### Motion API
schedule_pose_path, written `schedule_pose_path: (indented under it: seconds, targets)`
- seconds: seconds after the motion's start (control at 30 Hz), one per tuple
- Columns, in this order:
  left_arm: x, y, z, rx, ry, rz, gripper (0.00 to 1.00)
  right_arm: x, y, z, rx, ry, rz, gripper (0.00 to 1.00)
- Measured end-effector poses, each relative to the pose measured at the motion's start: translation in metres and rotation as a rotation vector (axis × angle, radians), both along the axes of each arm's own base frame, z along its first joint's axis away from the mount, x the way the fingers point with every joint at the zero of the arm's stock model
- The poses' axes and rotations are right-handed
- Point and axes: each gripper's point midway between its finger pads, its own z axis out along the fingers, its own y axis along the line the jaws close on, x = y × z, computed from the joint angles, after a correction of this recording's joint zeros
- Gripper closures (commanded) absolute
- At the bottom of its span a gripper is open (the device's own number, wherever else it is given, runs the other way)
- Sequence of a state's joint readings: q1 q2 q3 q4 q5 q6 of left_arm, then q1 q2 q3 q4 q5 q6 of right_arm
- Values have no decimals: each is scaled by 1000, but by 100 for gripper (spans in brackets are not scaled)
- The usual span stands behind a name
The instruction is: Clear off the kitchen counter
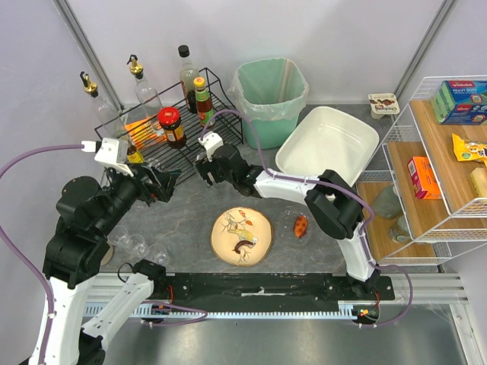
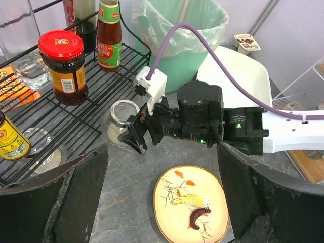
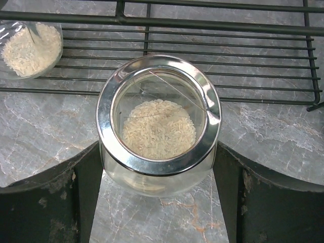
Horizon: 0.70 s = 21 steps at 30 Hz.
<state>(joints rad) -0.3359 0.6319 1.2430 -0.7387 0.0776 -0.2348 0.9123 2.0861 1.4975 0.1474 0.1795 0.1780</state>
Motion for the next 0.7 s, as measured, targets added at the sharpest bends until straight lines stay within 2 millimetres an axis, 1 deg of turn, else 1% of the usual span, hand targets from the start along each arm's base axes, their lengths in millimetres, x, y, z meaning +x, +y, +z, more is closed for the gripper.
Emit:
schedule_pose_path:
  seconds: [0.3,0.4,0.53,0.7]
  targets:
    - [1,1,-1,2,3,6,7,9,10,-20,-36,-4,14,67]
    - [1,1,-1,2,2,6,7,12,13,-23,-42,-9,15,67]
    - [-1,2,0,-1,-4,6,7,17,16,-17,-29,-28,6,67]
    - [-3,3,2,-3,-11,8,7,23,16,-16,-27,-43,-18,67]
